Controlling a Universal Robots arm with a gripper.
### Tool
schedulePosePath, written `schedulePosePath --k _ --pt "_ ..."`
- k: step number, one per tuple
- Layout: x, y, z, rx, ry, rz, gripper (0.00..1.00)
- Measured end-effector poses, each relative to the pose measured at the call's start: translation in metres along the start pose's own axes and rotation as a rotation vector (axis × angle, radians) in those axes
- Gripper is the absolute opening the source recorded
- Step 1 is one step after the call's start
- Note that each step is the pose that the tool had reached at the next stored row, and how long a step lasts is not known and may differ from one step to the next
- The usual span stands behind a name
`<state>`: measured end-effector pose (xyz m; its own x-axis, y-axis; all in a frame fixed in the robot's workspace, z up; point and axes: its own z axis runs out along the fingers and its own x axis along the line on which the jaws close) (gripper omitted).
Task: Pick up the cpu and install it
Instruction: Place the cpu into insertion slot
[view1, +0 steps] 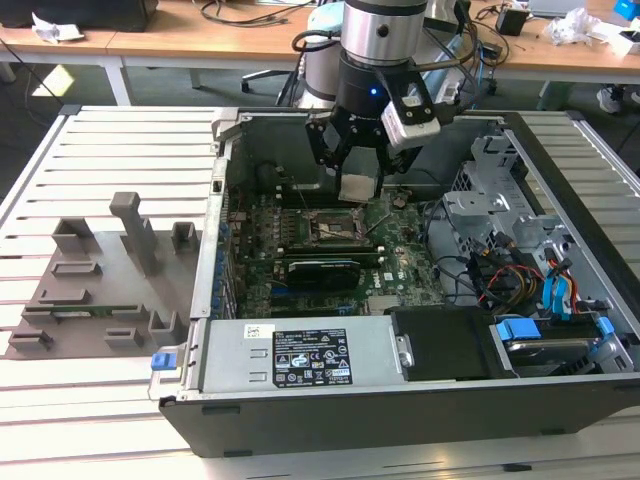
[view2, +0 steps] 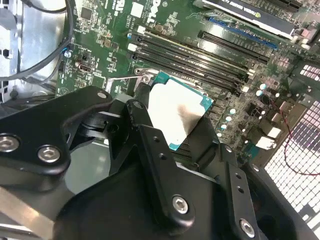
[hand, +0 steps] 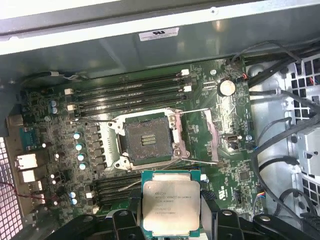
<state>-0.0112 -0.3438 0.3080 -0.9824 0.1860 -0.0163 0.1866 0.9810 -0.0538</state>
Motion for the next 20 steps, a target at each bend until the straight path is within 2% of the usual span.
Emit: schedulePosePath --k 13,20 --pt "0.0 0.0 0.0001 0.0087 0.0038 0.096 0.55" --pt "0.0 0.0 0.0003 0.015 0.0073 0.177 0.55"
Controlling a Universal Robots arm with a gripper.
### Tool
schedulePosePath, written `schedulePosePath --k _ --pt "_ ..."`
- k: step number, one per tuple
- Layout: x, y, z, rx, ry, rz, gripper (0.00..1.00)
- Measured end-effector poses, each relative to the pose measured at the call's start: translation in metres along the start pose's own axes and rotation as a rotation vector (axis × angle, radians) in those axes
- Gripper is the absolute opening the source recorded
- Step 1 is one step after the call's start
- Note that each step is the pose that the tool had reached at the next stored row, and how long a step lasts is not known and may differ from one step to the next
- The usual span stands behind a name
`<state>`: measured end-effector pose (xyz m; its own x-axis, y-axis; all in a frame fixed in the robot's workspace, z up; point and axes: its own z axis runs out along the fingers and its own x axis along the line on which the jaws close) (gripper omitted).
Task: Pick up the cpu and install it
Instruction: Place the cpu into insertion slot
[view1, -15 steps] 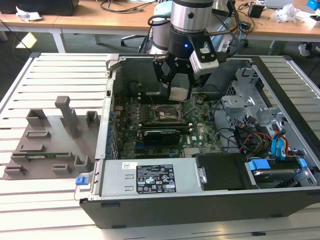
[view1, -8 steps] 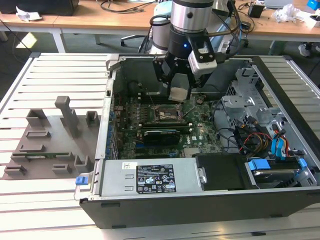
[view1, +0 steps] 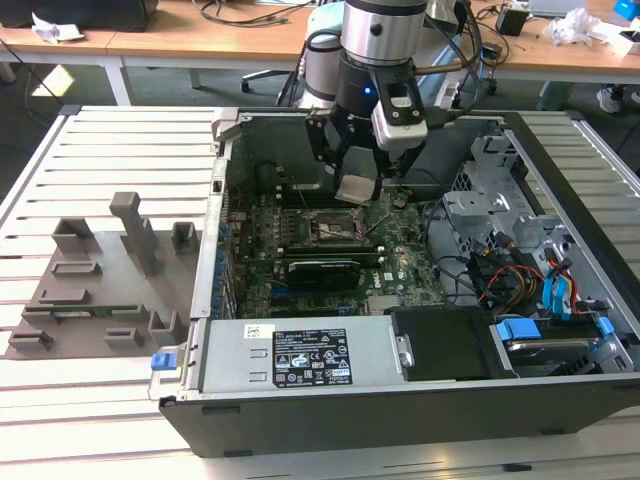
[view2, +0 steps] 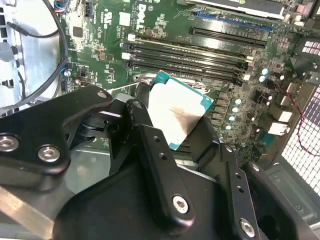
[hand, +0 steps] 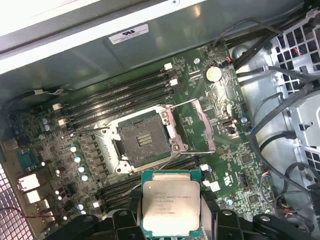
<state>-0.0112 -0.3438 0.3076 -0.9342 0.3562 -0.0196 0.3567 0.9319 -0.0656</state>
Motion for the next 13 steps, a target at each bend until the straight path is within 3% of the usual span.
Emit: schedulePosePath --k 13 --pt "0.0 0.0 0.0002 0.0055 0.0066 0.119 0.55"
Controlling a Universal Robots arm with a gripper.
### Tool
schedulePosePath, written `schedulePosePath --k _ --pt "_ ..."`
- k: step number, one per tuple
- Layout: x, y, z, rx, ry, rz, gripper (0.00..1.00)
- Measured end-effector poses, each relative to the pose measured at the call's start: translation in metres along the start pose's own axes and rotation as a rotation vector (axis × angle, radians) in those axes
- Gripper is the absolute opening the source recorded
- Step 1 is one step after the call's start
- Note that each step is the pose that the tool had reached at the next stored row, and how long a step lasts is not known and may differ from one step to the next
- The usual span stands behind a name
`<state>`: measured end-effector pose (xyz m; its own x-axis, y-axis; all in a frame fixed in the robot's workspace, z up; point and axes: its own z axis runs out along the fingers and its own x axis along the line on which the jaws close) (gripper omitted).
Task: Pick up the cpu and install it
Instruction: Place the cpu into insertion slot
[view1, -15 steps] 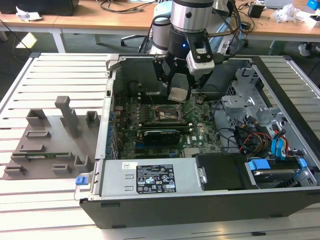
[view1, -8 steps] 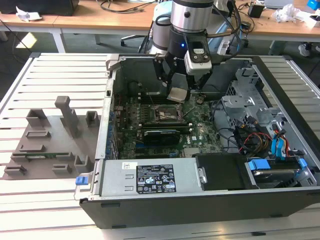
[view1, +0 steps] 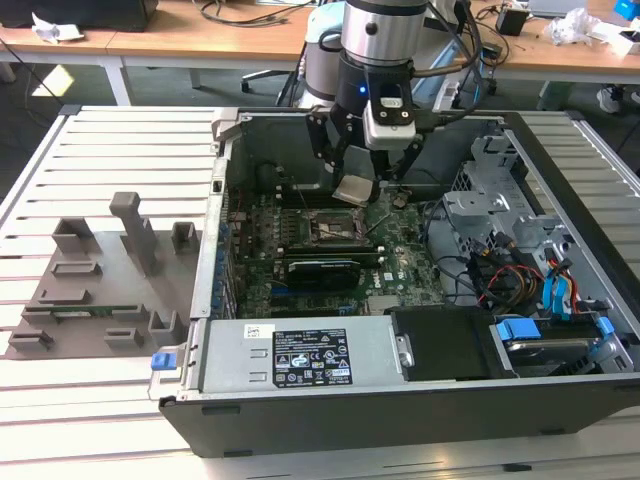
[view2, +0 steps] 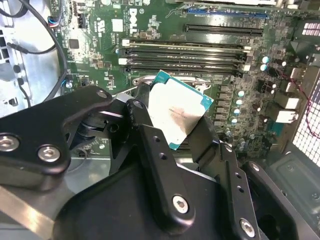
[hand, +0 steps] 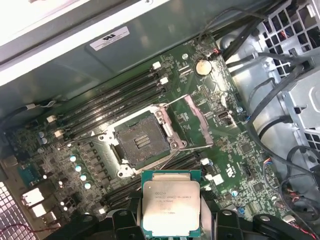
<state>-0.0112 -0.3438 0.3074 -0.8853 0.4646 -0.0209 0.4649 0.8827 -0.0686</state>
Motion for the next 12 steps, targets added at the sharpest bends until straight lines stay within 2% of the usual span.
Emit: schedulePosePath --k 12 --pt "0.0 0.0 0.0003 0.0043 0.007 0.115 0.55"
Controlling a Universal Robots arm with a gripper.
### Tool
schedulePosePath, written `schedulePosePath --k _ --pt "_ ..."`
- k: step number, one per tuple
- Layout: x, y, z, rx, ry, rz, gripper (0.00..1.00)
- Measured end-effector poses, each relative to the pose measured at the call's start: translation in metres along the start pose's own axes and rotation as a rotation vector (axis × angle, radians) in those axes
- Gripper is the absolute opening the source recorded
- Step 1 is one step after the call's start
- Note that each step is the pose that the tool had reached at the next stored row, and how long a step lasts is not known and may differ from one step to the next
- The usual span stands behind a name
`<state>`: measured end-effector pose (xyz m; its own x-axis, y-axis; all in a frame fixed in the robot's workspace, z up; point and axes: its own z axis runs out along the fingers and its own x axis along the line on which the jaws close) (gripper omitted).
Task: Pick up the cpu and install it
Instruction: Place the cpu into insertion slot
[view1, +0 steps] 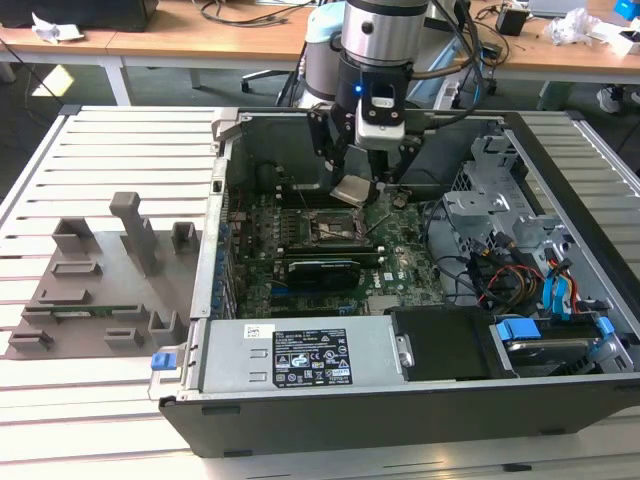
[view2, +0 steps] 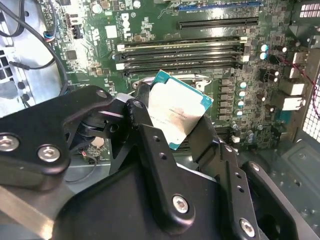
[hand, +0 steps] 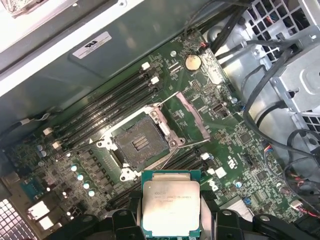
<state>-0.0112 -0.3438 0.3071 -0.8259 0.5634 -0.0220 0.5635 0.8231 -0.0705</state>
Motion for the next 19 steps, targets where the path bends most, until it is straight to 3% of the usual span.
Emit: schedulePosePath --k 19 --pt "0.0 0.0 0.0005 0.0058 0.0112 0.176 0.55"
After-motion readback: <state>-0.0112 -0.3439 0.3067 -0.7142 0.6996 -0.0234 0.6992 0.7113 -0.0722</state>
